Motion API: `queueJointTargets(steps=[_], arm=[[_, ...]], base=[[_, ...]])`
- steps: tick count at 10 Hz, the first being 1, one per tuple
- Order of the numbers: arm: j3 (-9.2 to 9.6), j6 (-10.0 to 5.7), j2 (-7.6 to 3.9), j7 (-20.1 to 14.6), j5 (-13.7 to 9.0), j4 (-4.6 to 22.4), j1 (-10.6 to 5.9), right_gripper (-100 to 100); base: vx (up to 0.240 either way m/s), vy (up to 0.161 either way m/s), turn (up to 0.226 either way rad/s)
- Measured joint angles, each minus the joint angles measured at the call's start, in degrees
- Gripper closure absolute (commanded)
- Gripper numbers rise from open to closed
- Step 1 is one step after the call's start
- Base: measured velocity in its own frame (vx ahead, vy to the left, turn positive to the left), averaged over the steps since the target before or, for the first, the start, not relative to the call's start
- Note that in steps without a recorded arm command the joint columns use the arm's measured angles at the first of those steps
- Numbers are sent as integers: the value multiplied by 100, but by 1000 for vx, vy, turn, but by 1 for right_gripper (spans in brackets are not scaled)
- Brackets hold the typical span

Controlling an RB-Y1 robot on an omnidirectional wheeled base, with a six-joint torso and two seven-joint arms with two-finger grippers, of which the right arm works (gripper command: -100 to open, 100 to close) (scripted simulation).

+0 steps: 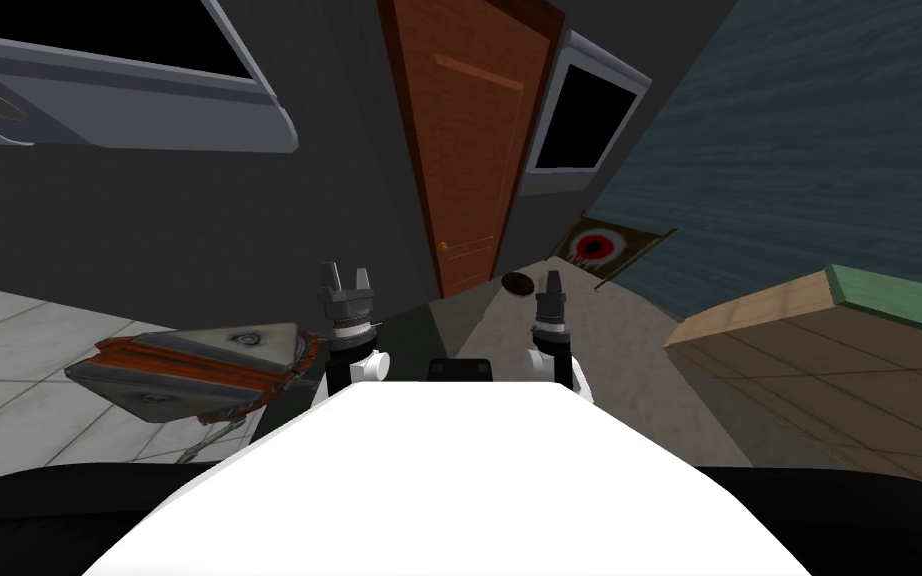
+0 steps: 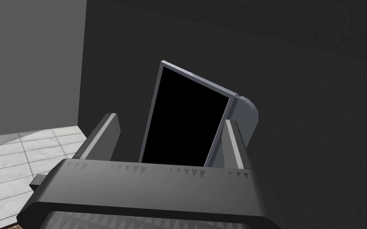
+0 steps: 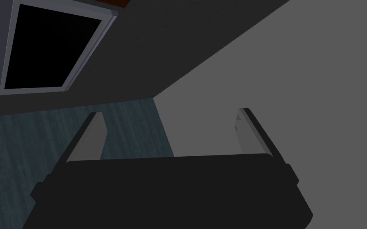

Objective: Pull the door open

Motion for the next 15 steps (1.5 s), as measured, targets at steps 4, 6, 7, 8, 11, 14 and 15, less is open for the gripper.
queueJointTargets(steps=[4,6,7,8,11,14,15], arm=[[3,-125,-72,295,67,476,-152,-100],[-7,-204,-114,461,102,800,-275,-100],[-17,-224,-143,538,115,920,-329,-100],[-37,-241,-183,608,123,1054,-384,-100],[-35,-339,-241,877,186,1492,-538,-100],[-39,-471,-304,1161,248,1963,-687,-100],[-55,-507,-343,1247,262,2128,-758,-100]], base=[[94,43,50],[84,47,54],[110,57,53],[107,40,54],[99,45,63],[103,55,60],[122,37,54]])
